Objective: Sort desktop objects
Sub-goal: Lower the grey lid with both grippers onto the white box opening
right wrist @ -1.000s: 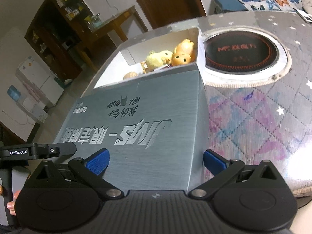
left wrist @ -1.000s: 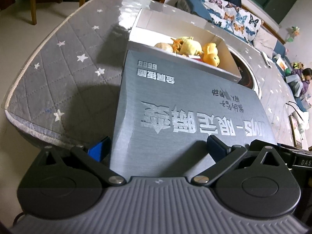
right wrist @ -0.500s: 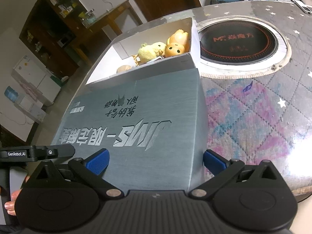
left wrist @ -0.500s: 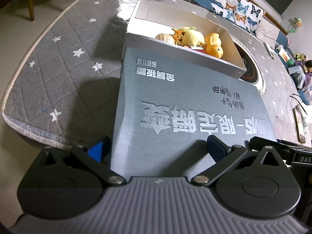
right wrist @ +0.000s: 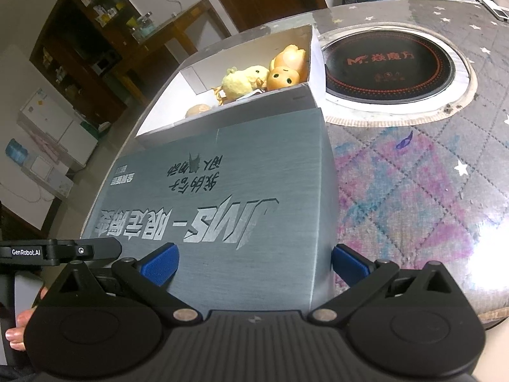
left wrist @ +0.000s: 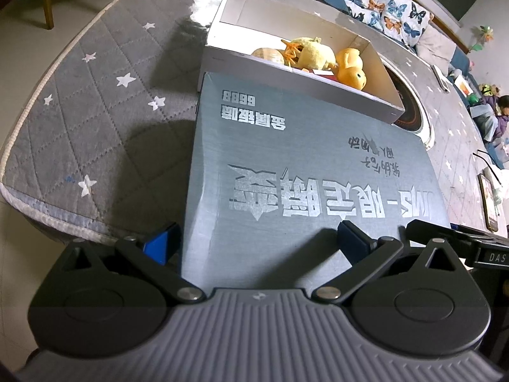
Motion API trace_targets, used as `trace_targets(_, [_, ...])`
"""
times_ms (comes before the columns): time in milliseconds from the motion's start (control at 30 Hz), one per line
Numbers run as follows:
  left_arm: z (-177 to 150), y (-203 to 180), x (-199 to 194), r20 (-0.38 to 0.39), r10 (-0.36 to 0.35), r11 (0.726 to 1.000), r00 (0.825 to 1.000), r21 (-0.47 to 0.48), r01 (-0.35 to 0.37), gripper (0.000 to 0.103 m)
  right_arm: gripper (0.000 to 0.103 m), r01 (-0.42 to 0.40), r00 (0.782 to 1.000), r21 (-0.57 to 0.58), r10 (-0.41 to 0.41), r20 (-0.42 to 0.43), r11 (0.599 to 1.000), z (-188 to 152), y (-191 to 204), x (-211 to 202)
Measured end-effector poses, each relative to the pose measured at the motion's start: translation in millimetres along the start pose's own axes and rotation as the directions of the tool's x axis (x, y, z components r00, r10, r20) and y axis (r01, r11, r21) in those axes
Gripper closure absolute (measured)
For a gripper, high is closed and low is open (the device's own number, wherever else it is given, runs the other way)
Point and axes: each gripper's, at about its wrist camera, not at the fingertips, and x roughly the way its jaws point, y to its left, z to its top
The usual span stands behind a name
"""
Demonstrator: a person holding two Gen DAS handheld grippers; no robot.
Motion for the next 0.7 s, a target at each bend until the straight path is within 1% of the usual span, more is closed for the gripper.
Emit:
trace_targets(300, [3.2, 0.9, -6.3, 0.017, 0.006, 1.000, 1.000, 0.000, -0.006, 0.000, 0.000, -0.014, 1.000, -0.008, 0.014, 0.004, 1.000, 1.4, 4.0, -1.3])
trace_targets(567, [5.7, -1.1, -17.2, 0.045, 0.006, 1.000, 0.999, 0.009, -0.006, 0.000, 0.000, -0.025, 0.999, -0.019, 0.026, 0.026, 1.000, 2.3, 7.7, -7.5])
trace_targets(700, [7.4, -4.0, -26.8, 0.072, 0.006, 1.000, 0.997, 0.019, -0.008, 0.000, 0.000, -0.032, 0.998, -0.034, 0.034, 0.046, 0.999, 4.3, 11.9, -14.2])
